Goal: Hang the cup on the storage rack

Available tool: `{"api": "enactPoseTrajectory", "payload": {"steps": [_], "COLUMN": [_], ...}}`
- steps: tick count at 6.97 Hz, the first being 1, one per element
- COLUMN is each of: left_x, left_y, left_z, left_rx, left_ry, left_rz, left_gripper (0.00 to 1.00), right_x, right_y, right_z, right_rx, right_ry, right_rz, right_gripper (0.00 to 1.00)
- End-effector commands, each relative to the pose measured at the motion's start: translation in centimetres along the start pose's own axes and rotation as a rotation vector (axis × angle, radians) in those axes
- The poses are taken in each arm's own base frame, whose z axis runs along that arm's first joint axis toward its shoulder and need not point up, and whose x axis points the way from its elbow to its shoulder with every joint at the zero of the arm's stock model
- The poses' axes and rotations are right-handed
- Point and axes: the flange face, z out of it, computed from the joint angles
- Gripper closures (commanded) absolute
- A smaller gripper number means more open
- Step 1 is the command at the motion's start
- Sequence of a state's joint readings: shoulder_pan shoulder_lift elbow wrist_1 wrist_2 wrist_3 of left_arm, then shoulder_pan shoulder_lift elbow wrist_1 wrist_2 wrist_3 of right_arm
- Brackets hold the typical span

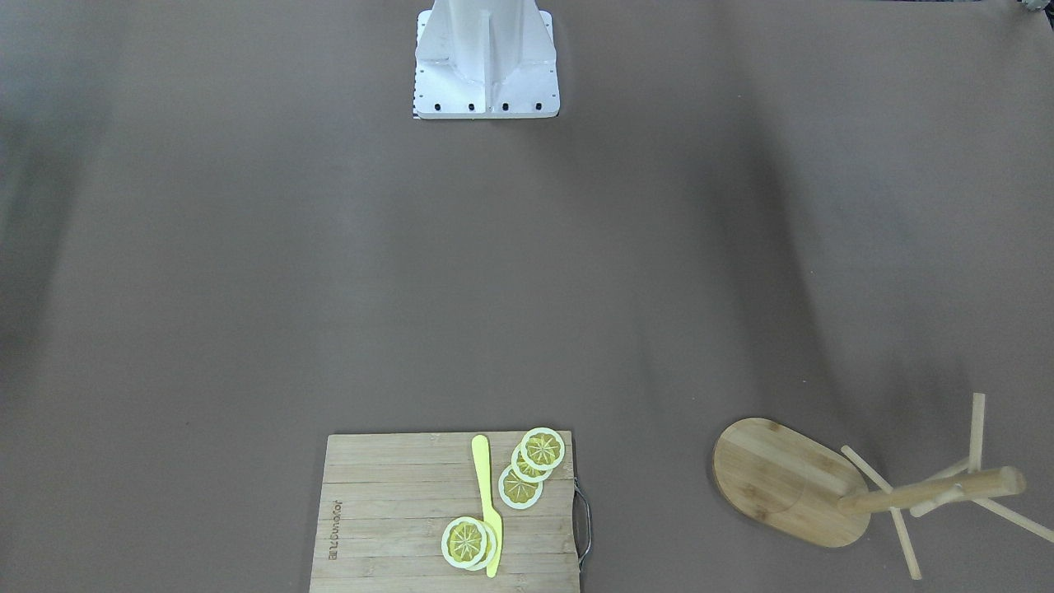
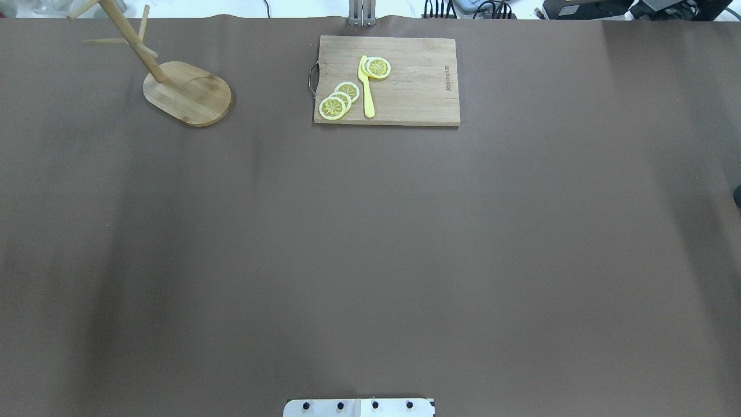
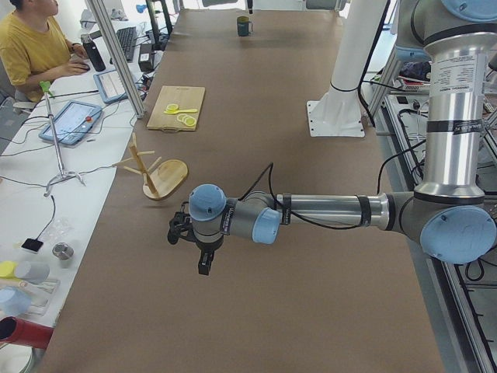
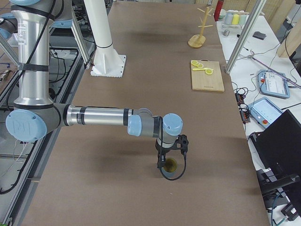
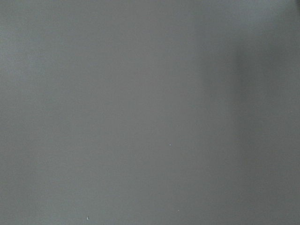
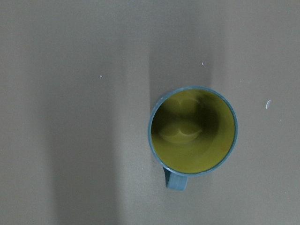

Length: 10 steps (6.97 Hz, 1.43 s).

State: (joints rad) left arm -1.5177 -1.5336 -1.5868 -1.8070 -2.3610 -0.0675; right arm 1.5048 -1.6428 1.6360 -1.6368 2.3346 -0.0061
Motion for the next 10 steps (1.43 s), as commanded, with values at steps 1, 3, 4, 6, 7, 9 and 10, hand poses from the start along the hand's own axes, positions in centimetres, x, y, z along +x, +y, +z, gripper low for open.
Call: {"api": "enactPoseTrajectory", "payload": {"steps": [1, 3, 4, 6, 7, 9, 10], "left_x": [0.2, 0.3, 0.4, 0.4, 0.1, 0.4, 0.5], "left_y": [-0.2, 0.0, 0.1, 0.0, 0.2, -0.1, -0.1], "left_z": [-0.3, -0.3, -0.2, -0.3, 0.1, -0.1, -0.2], "left_rx": [0.006, 0.025, 0.025, 0.026, 0.020, 0.024, 0.038], "left_ry": [0.003, 0.001, 0.001, 0.001, 0.003, 0.007, 0.010], "left_rz": [-0.023, -0.009, -0.008, -0.007, -0.011, -0.004, 0.013], "left_gripper": [0.02, 0.02, 0.02, 0.02, 0.02, 0.02, 0.02], "right_x": [0.0, -0.7, -1.4, -1.1, -1.2, -1.0, -2.1], "right_y": [0.0, -0.6, -1.1, -1.3, -1.3, -1.3, -1.5], "right_z": [0.0, -0.6, -1.1, -0.8, -0.9, -0.7, -1.9], "right_rx": [-0.002, 0.010, 0.022, 0.016, 0.018, 0.015, 0.037], "right_ry": [-0.003, -0.015, -0.031, -0.031, -0.032, -0.034, -0.028], "right_rz": [0.002, -0.008, -0.017, -0.013, -0.015, -0.011, -0.031], "right_gripper": [0.00, 0.00, 0.00, 0.00, 0.00, 0.00, 0.00]}}
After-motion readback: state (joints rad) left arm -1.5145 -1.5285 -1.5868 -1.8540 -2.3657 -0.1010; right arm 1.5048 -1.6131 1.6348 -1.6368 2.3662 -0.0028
